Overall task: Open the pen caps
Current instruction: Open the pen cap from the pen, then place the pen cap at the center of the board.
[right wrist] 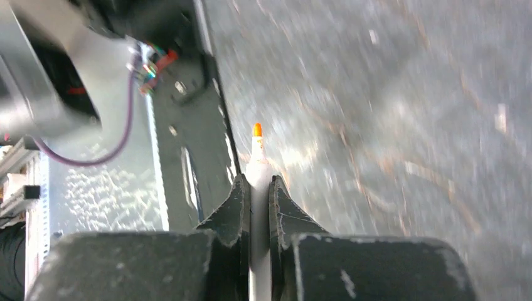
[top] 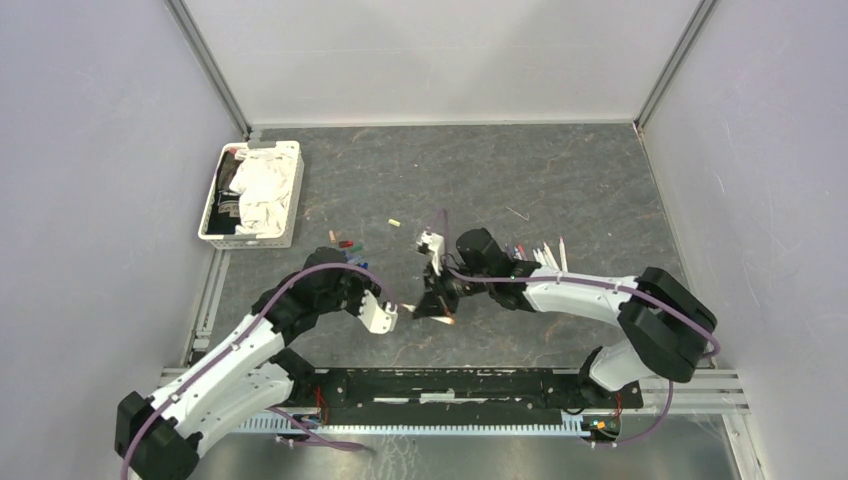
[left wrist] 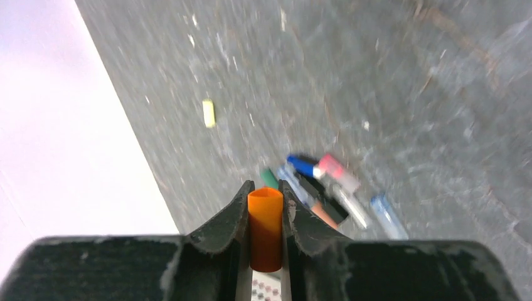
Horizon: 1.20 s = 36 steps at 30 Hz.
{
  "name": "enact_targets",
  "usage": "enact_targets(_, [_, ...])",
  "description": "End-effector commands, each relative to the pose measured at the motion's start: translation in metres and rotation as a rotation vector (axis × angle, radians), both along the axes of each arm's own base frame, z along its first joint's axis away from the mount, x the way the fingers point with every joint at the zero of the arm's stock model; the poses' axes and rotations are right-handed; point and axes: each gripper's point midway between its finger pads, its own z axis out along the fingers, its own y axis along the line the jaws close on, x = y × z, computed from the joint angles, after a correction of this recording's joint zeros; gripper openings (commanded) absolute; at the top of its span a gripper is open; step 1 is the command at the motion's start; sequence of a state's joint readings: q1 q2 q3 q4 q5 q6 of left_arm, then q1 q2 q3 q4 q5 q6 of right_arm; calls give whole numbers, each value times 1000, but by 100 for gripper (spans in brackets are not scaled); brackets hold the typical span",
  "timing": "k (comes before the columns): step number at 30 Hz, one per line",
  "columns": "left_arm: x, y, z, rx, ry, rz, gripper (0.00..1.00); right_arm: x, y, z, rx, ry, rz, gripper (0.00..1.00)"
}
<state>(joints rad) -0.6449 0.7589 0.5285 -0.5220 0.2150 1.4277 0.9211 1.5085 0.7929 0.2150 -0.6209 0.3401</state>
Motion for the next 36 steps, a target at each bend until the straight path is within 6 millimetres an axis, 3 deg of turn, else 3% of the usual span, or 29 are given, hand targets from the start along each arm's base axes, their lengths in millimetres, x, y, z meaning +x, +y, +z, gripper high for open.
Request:
enact_targets(1, [36, 29, -2, 108, -78, 107, 2, -20, -53, -48, -174, 58, -9, 0])
enact_targets(4, [50, 35, 2, 96, -67, 140, 2, -25, -70, -58, -203, 61, -24, 0])
enact_targets(6, [54, 31, 6, 66, -45, 150, 2, -17, -79, -58, -211, 34, -73, 0])
enact_targets(9, [51, 16, 6, -6, 76, 161, 2, 23, -93, -44, -219, -66, -238, 0])
enact_targets(11, [50, 4, 8, -73, 156, 182, 2, 51, -112, -36, -252, -121, -380, 0])
enact_targets(15, [41, 0, -14, -22, 312, 236, 2, 95, -154, -19, -264, -199, -639, 0])
enact_targets(17, [41, 3, -37, 52, 446, 306, 2, 109, -176, -15, -275, -217, -749, 0])
enact_targets(25, [75, -10, -64, 70, 573, 481, 3, 149, -257, -11, -369, -257, -1068, 0])
enact_targets(31, [92, 1, -93, 43, 659, 599, 11, 171, -281, -13, -403, -316, -1192, 0])
enact_targets(36, [94, 9, -106, 41, 697, 646, 22, 182, -292, -33, -458, -312, -1245, 0])
